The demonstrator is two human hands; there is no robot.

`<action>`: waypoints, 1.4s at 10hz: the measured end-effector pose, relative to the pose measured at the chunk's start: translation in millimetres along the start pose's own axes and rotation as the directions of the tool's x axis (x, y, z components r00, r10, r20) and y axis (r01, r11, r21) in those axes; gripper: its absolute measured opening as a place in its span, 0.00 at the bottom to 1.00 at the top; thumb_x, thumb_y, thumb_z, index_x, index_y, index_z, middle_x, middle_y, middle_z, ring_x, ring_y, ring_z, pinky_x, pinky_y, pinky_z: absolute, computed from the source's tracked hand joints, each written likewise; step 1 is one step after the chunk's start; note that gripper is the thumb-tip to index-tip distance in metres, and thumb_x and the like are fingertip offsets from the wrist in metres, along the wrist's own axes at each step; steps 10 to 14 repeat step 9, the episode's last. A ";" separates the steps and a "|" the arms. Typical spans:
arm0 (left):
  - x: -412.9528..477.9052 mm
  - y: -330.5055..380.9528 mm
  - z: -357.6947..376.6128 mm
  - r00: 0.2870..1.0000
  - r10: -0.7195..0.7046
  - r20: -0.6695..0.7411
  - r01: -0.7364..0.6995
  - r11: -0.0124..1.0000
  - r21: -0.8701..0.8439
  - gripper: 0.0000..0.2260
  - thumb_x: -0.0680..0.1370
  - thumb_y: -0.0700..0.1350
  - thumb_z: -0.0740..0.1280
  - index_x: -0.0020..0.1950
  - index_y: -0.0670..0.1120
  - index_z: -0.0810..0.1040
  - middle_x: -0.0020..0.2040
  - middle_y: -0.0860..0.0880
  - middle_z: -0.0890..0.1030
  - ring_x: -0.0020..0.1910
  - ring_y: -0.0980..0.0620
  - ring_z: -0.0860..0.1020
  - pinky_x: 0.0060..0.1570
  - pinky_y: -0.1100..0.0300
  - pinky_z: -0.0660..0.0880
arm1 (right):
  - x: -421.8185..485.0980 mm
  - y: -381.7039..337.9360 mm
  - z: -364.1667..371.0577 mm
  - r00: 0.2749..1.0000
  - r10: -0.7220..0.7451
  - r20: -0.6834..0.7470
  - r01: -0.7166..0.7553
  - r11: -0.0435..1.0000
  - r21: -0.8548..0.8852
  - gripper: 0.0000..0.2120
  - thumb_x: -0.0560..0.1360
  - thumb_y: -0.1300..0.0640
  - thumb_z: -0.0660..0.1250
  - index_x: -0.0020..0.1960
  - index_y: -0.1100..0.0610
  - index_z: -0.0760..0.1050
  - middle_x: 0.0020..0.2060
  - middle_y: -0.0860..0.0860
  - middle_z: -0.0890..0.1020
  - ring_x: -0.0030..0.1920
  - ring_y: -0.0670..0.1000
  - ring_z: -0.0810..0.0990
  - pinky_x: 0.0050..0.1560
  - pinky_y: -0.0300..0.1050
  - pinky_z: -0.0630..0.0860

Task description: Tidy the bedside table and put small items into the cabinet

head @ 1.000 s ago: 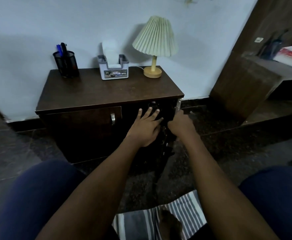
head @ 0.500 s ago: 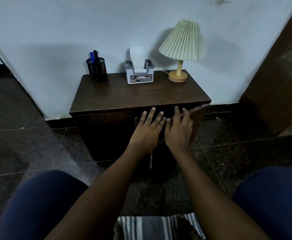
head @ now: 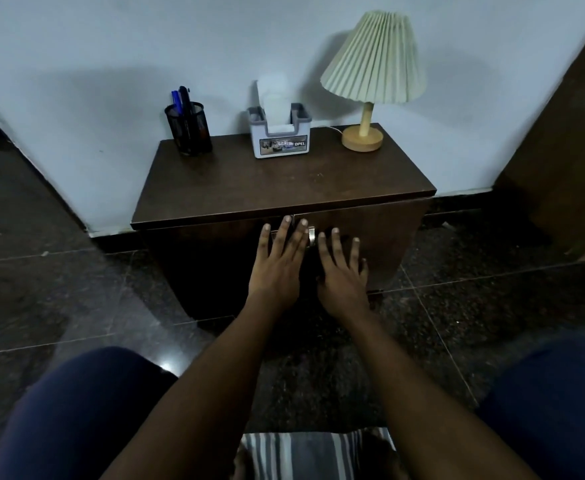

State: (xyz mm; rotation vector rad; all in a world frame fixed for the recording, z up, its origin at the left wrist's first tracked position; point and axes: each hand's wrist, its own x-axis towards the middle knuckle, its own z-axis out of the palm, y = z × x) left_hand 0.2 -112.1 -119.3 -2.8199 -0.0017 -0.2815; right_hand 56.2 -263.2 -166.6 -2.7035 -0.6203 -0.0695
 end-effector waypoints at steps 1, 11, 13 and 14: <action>4.3 5.9 9.2 0.999 -0.012 0.049 0.010 0.999 0.034 0.39 0.82 0.62 0.53 0.83 0.43 0.38 0.83 0.45 0.33 0.79 0.40 0.27 0.76 0.34 0.34 | 7.3 -3.1 12.0 0.999 -0.010 0.045 0.009 1.000 0.027 0.49 0.76 0.46 0.64 0.82 0.40 0.32 0.82 0.42 0.35 0.82 0.65 0.37 0.75 0.75 0.52; -16.3 -20.3 -16.8 0.997 -0.077 0.009 0.078 0.993 -0.086 0.35 0.82 0.54 0.50 0.83 0.43 0.39 0.82 0.43 0.31 0.81 0.40 0.32 0.79 0.40 0.38 | 10.5 -68.5 -55.8 0.985 0.153 -0.083 -0.125 0.954 0.272 0.35 0.80 0.51 0.61 0.83 0.45 0.49 0.84 0.51 0.48 0.83 0.57 0.47 0.77 0.64 0.55; -16.3 -20.3 -16.8 0.997 -0.077 0.009 0.078 0.993 -0.086 0.35 0.82 0.54 0.50 0.83 0.43 0.39 0.82 0.43 0.31 0.81 0.40 0.32 0.79 0.40 0.38 | 10.5 -68.5 -55.8 0.985 0.153 -0.083 -0.125 0.954 0.272 0.35 0.80 0.51 0.61 0.83 0.45 0.49 0.84 0.51 0.48 0.83 0.57 0.47 0.77 0.64 0.55; -16.3 -20.3 -16.8 0.997 -0.077 0.009 0.078 0.993 -0.086 0.35 0.82 0.54 0.50 0.83 0.43 0.39 0.82 0.43 0.31 0.81 0.40 0.32 0.79 0.40 0.38 | 10.5 -68.5 -55.8 0.985 0.153 -0.083 -0.125 0.954 0.272 0.35 0.80 0.51 0.61 0.83 0.45 0.49 0.84 0.51 0.48 0.83 0.57 0.47 0.77 0.64 0.55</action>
